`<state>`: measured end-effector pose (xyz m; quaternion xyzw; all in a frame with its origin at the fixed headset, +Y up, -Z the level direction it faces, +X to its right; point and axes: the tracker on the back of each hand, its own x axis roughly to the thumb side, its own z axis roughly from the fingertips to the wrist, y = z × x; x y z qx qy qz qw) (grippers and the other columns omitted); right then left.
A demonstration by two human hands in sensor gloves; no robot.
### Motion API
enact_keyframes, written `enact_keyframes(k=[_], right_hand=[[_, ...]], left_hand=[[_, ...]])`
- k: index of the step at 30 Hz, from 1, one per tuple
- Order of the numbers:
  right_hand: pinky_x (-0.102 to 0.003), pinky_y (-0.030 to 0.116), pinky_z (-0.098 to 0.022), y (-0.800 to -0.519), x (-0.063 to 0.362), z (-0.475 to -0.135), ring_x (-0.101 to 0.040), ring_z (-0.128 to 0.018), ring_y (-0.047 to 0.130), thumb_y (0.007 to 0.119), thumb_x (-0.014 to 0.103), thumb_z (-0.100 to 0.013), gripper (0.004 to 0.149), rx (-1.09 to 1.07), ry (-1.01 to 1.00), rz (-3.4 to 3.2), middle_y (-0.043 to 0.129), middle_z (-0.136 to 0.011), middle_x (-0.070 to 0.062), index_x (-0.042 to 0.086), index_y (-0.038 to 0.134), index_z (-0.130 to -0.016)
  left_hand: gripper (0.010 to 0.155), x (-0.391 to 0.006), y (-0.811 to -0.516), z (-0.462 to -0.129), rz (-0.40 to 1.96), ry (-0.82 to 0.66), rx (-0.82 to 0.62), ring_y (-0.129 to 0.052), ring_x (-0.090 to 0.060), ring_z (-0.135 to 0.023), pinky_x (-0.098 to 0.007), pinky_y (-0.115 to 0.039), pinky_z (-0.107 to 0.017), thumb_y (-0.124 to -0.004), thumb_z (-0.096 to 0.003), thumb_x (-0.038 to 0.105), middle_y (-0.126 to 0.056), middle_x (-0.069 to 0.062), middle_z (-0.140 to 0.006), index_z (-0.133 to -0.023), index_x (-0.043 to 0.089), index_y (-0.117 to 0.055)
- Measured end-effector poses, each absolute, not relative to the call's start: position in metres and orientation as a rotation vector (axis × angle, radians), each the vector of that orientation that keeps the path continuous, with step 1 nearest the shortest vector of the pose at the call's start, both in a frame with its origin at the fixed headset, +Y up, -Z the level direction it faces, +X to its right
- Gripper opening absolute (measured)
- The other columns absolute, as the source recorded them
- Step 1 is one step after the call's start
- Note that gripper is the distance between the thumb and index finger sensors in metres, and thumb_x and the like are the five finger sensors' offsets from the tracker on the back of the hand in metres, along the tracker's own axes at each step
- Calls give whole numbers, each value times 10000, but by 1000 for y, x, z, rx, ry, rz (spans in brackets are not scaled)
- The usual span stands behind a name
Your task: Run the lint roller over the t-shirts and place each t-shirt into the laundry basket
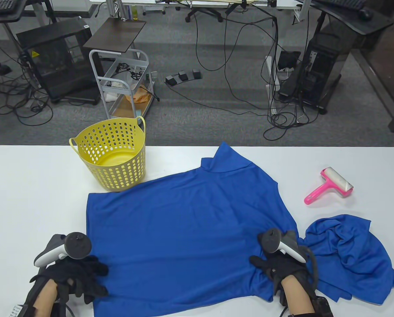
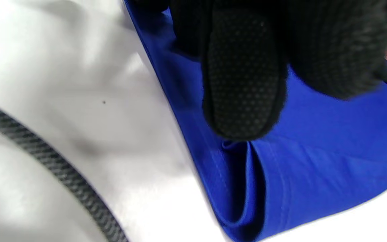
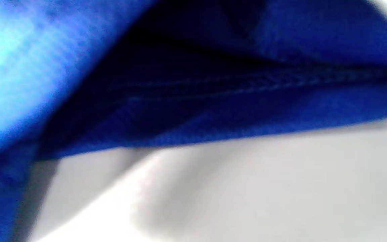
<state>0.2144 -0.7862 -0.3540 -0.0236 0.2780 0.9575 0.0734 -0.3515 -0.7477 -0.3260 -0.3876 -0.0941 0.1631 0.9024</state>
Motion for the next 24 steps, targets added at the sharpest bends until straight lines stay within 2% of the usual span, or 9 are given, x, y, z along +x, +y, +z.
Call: enact_keyframes(k=[3,4,5,6,10,14,20,22,24], right_hand=[[-694,135,-676,-786,214,-354,-445,-991,-48,495,675,-473,771,-68,836,2874,-117,-1117,-27,371,62,-1035],[-696,131,-676,-786,214,-354,-446,-990,-49,495,674,-473,772,-67,836,2874,-118,-1117,-27,371,60,-1035],[-695,131,-676,-786,214,-354,-447,-990,-50,494,673,-474,772,-67,835,2874,-119,-1117,-28,369,59,-1035],[-695,129,-676,-787,214,-354,-447,-989,-53,491,673,-475,772,-66,837,2874,-121,-1116,-29,368,57,-1035],[-701,134,-674,-786,214,-354,-454,-989,-47,498,666,-476,772,-58,831,2874,-115,-1119,-37,363,65,-1038],[-700,224,-693,-775,219,-355,-461,-1018,50,528,659,-477,755,-8,787,2874,-25,-1152,-49,364,148,-1059],[-589,547,-687,-735,243,-349,-452,-1016,447,656,490,-511,608,-132,422,2836,336,-1184,-95,311,453,-1056],[-482,713,-602,-723,250,-344,-385,-898,713,688,453,-510,577,-242,306,2910,528,-1136,-122,272,538,-1037],[-387,806,-497,-718,252,-338,-304,-753,859,719,432,-504,546,-348,254,2984,705,-1039,-101,256,607,-1009]], left_hand=[[431,-348,-738,-330,332,-123,-635,-473,-311,-1139,-607,-359,-800,-849,-455,522,-619,34,-1126,-727,215,-981],[476,-345,-737,-331,314,-106,-576,-451,-351,-1136,-606,-375,-798,-847,-466,489,-550,5,-1156,-879,254,-868],[611,-340,-736,-332,277,-93,-523,-433,-370,-1139,-609,-395,-793,-836,-472,486,-439,1,-1188,-1031,303,-671],[720,-335,-737,-333,249,-71,-504,-456,-395,-1137,-629,-427,-782,-817,-480,495,-338,-40,-1203,-1105,319,-504],[885,-317,-756,-336,195,13,-597,-328,-477,-1122,-648,-445,-773,-730,-482,576,-150,-104,-1180,-1136,271,-217],[912,-307,-769,-339,92,41,-621,-186,-476,-1095,-661,-393,-768,-684,-474,620,-113,-109,-1169,-1122,270,-148],[897,-310,-770,-340,117,65,-639,-149,-446,-1101,-651,-355,-778,-689,-478,612,-92,-81,-1167,-1115,301,-139],[898,-310,-771,-339,119,70,-640,-132,-438,-1102,-649,-337,-781,-680,-477,611,-79,-75,-1166,-1112,308,-122],[893,-311,-772,-338,126,73,-638,-114,-429,-1103,-647,-316,-781,-673,-475,611,-66,-60,-1164,-1109,317,-116]])
